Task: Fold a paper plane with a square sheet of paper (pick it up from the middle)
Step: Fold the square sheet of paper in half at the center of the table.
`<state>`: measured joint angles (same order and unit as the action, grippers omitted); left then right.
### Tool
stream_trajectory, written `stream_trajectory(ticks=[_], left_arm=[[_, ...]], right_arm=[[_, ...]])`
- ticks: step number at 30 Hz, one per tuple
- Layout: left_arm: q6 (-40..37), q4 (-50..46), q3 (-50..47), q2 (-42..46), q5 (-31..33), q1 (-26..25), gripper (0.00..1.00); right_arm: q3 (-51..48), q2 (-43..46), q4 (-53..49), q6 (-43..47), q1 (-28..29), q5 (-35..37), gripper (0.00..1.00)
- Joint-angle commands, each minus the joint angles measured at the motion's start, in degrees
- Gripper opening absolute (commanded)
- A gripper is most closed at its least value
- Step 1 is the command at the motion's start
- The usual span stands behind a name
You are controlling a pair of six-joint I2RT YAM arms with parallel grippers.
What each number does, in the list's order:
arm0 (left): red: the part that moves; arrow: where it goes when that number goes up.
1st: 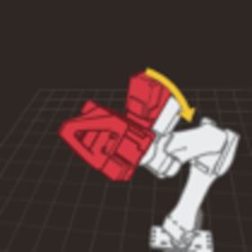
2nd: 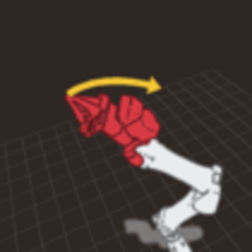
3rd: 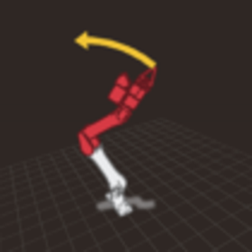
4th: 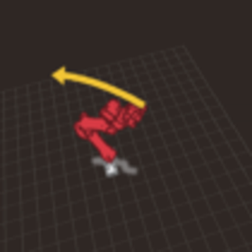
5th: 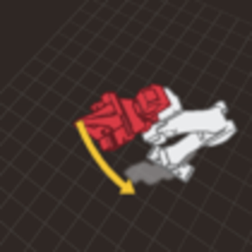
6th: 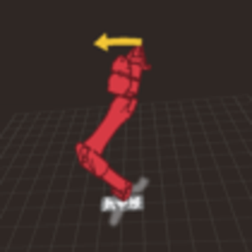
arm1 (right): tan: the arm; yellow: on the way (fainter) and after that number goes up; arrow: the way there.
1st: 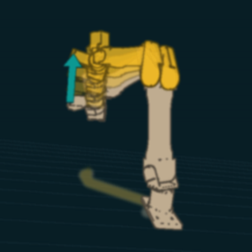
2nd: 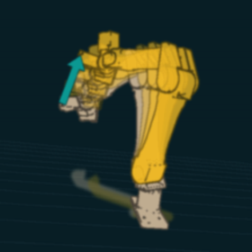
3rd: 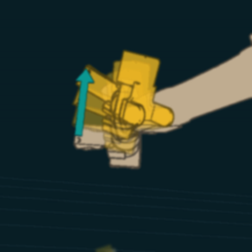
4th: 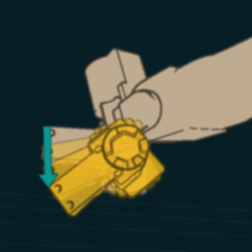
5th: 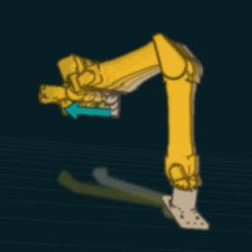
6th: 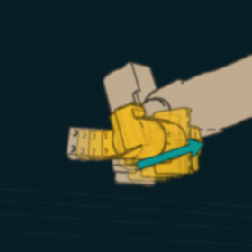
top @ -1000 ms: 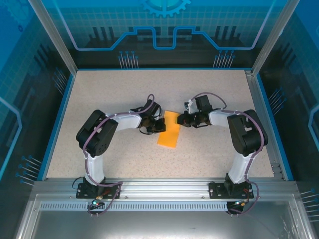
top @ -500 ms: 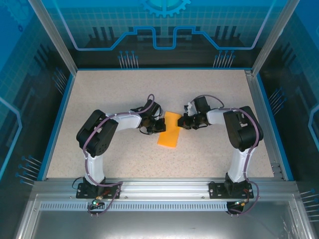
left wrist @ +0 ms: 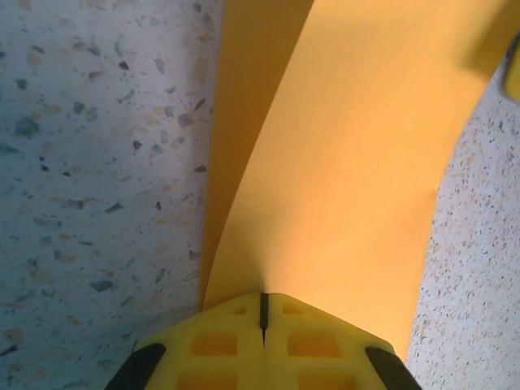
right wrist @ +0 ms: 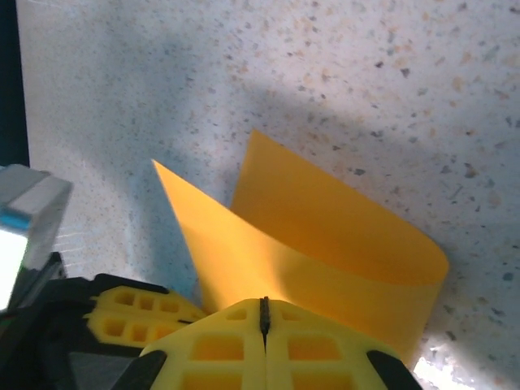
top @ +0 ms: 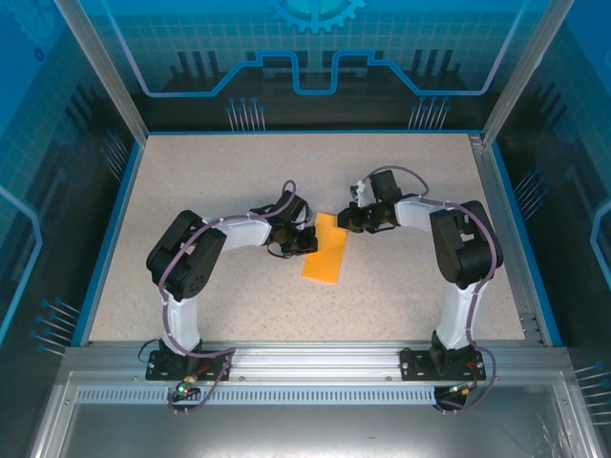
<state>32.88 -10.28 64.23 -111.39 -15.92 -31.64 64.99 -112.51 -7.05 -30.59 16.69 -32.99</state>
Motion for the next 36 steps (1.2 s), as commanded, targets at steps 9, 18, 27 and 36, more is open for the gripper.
stream_trajectory(ticks=[9, 18, 27, 36], left_arm=[[-1.22, -6.92, -2.19, -3.74, 2.42, -1.08, 0.0], [-0.43, -6.6, -1.96, -3.92, 2.83, -1.3, 0.0], [-0.03, -6.15, -2.39, -3.48, 2.52, -1.37, 0.0], [-0.36, -5.89, -3.03, -3.57, 2.54, -1.37, 0.0]], right_arm=[[2.64, -6.52, -5.63, -2.3, -2.18, -0.62, 0.05], [7.85, -3.3, -9.73, -0.46, -5.51, -5.53, 0.06], [8.35, -5.7, -9.39, -0.59, -5.06, -6.09, 0.06], [9.2, -10.18, -14.57, -1.79, -4.24, 0.64, 0.05]])
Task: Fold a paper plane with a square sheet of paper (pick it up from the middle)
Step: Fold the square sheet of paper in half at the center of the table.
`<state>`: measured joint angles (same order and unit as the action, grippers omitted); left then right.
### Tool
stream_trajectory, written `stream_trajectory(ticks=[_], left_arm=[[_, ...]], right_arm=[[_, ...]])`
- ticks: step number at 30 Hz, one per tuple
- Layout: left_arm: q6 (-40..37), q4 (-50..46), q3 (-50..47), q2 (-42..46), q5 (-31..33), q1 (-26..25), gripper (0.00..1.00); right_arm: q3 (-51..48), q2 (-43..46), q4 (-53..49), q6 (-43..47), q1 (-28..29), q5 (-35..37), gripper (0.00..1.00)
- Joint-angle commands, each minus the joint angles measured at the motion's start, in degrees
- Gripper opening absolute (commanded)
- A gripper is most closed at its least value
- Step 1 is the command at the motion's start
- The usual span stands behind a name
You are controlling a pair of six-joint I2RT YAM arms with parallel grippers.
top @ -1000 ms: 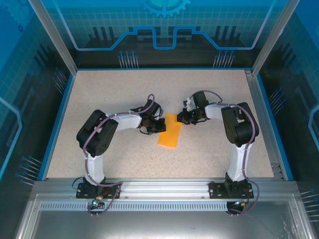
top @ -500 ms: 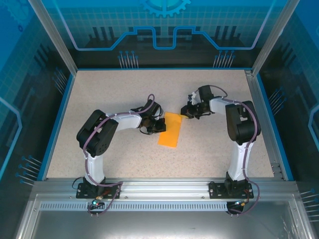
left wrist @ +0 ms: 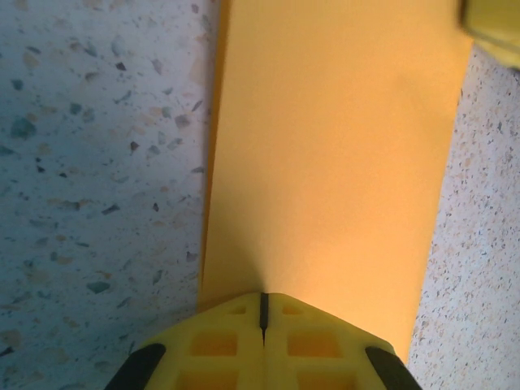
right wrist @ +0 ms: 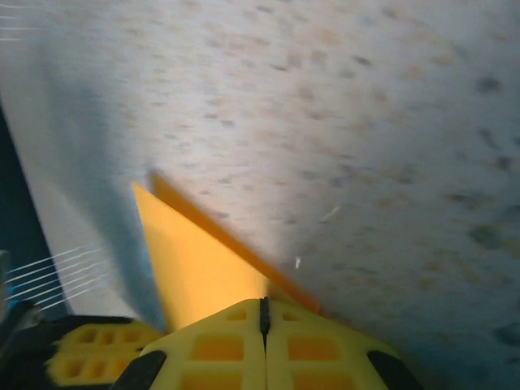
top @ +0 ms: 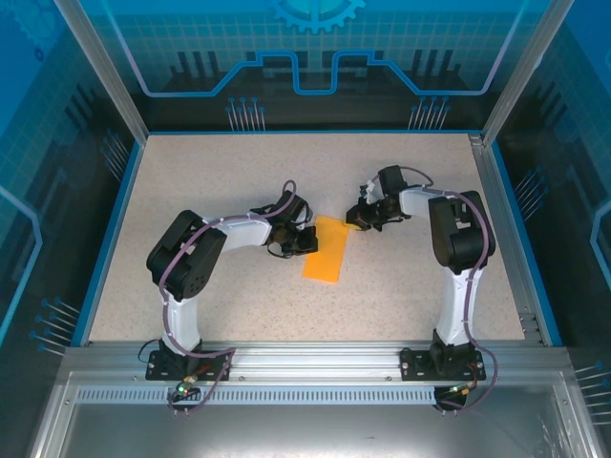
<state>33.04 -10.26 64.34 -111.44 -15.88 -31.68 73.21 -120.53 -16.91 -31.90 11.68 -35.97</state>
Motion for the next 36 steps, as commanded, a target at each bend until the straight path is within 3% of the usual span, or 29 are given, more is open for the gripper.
stream_trajectory(ticks=[1, 10, 21, 28, 36], left_arm=[[-0.58, -5.91, -3.17, -3.57, 2.52, -1.33, 0.0], [-0.4, -6.0, -3.34, -3.44, 2.48, -1.29, 0.0], [-0.69, -6.26, -3.08, -3.26, 2.32, -1.32, 0.0], [-0.34, -5.47, -3.7, -3.26, 2.2, -1.34, 0.0], [0.05, -5.22, -3.74, -3.13, 2.08, -1.29, 0.0]], right_arm=[[0.8, -2.25, -4.47, -0.68, 0.74, 3.69, 0.05], [6.2, 1.17, -6.28, -1.45, 0.54, -2.57, 0.05], [5.0, -2.2, -6.04, -2.87, 0.75, -0.32, 0.05], [6.06, -5.56, -10.02, -2.73, 0.56, 5.16, 0.05], [6.79, -3.35, -8.67, -4.45, -0.14, 0.11, 0.08]])
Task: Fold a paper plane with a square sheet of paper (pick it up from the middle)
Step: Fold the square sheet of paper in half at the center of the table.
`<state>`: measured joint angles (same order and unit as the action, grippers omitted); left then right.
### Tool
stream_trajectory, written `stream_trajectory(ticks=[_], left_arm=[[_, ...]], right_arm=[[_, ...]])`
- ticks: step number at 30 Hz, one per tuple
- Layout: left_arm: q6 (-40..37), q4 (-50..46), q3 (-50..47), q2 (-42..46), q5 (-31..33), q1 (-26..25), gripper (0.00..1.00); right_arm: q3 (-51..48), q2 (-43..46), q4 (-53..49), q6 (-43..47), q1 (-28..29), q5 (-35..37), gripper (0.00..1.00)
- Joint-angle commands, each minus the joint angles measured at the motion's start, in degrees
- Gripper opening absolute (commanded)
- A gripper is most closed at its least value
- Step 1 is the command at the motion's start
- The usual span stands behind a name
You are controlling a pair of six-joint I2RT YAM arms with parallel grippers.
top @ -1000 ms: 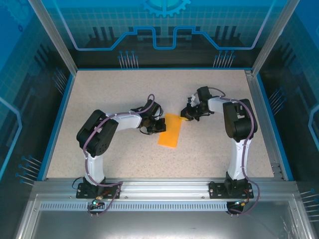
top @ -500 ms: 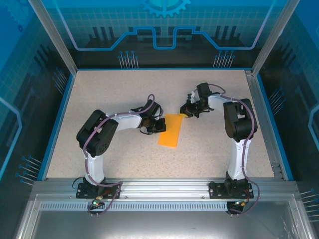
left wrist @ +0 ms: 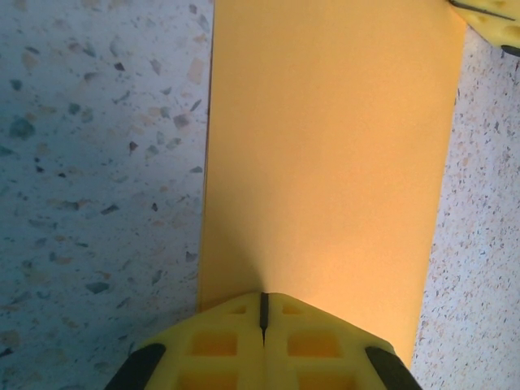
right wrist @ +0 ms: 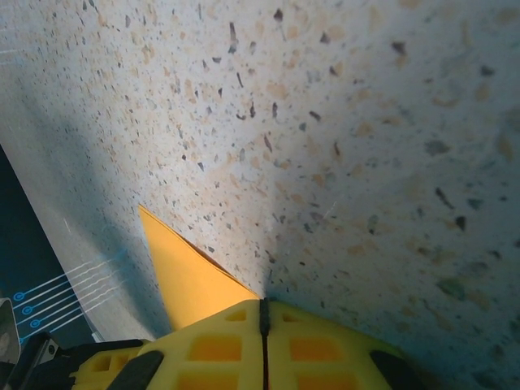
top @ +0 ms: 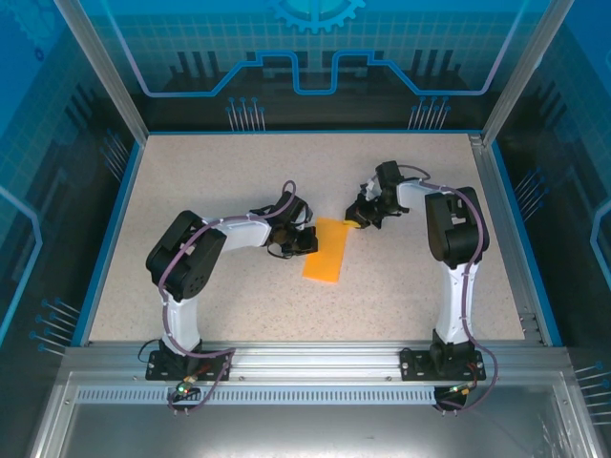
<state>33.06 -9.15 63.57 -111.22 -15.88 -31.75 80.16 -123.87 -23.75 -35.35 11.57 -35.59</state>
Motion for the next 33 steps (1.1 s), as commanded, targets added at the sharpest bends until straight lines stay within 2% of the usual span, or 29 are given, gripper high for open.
stream_trajectory(ticks=[1, 6, 11, 17, 21, 28, 33], left_arm=[[0.19, -6.15, -3.08, -3.15, 1.93, -1.24, 0.0], [0.63, -5.55, -2.87, -2.95, 1.35, -1.28, 0.0], [0.69, -5.64, -2.31, -3.04, 1.2, -1.22, 0.0], [0.8, -5.44, -2.23, -3.34, 0.93, -1.23, 0.0], [0.89, -5.22, -2.4, -3.21, 0.76, -1.22, 0.0], [0.8, -5.17, -3.01, -3.13, 0.74, -1.29, 0.0], [0.8, -5.14, -3.44, -2.78, 0.85, -1.27, 0.0]], right_arm=[[-0.37, 1.38, -0.82, -0.89, 0.05, -1.36, 0.09], [-4.76, 11.69, 1.64, 1.25, 0.87, 0.43, 0.14], [-16.27, 21.5, 6.71, -1.59, 2.61, 2.86, 0.1], [-27.43, 30.3, 11.71, -4.15, 8.87, 5.64, 0.1], [-33.94, 31.73, 17.7, -8.28, 13.29, 5.56, 0.09], [-37.51, 28.94, 23.77, -11.57, 17.51, 4.8, 0.08], [-37.84, 25.79, 20.98, -10.27, 18.68, 6.51, 0.07]])
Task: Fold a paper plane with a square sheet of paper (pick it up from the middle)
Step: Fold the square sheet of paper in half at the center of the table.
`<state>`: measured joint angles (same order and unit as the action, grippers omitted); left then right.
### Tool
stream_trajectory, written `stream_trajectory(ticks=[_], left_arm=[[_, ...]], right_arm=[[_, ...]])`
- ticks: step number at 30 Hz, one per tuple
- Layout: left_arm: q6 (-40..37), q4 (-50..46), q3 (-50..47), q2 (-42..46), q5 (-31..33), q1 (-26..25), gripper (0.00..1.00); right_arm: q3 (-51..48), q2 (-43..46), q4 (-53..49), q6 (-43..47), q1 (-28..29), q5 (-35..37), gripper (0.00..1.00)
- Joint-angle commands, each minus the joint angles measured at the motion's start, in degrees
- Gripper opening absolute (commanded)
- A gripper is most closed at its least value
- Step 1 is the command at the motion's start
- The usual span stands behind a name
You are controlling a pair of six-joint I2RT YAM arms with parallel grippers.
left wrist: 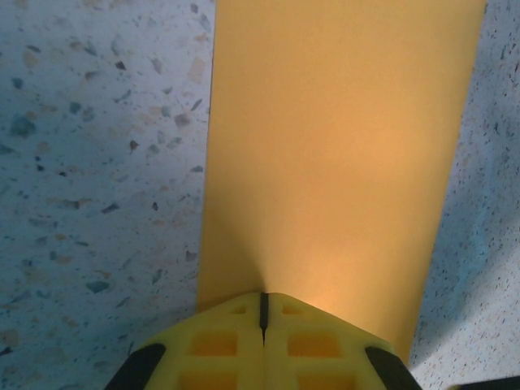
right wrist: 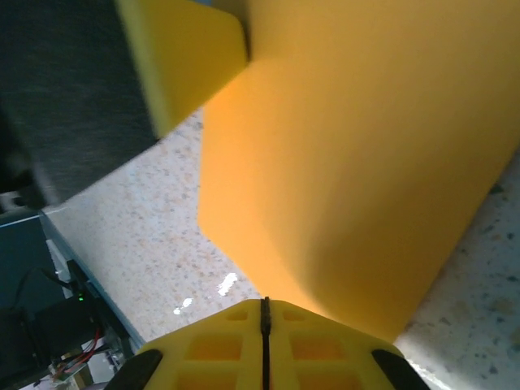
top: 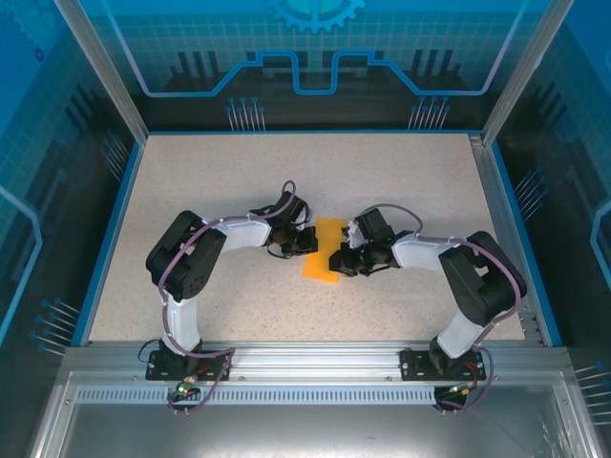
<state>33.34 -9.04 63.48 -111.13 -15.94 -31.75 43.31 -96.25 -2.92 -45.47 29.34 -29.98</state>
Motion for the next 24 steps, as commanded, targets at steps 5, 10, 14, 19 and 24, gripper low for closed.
stream_trajectory(ticks=[5, 10, 14, 19, 24], left_arm=[[0.67, -5.02, -3.72, -2.63, 0.83, -1.25, 0.0], [0.93, -4.27, -3.48, -2.27, 0.07, -1.22, 0.0], [1.26, -3.97, -2.75, 0.26, -1.14, -1.21, 0.02], [1.79, -3.86, -2.22, 6.06, -1.73, -1.0, 0.24], [3.71, -1.19, -5.7, 11.5, -5.16, 2.81, 0.42]], right_arm=[[-5.14, -1.76, 1.26, 0.2, 0.99, 1.51, 0.07], [-6.48, -2.72, 1.39, 1.71, -0.05, 1.14, 0.08], [-5.12, 1.03, 0.94, 2.61, -1.52, 0.26, 0.1], [-0.55, 7.4, -8.85, 7.2, -4.32, 8.62, 0.24], [4.67, 7.26, -14.11, 8.75, -5.14, 12.52, 0.36]])
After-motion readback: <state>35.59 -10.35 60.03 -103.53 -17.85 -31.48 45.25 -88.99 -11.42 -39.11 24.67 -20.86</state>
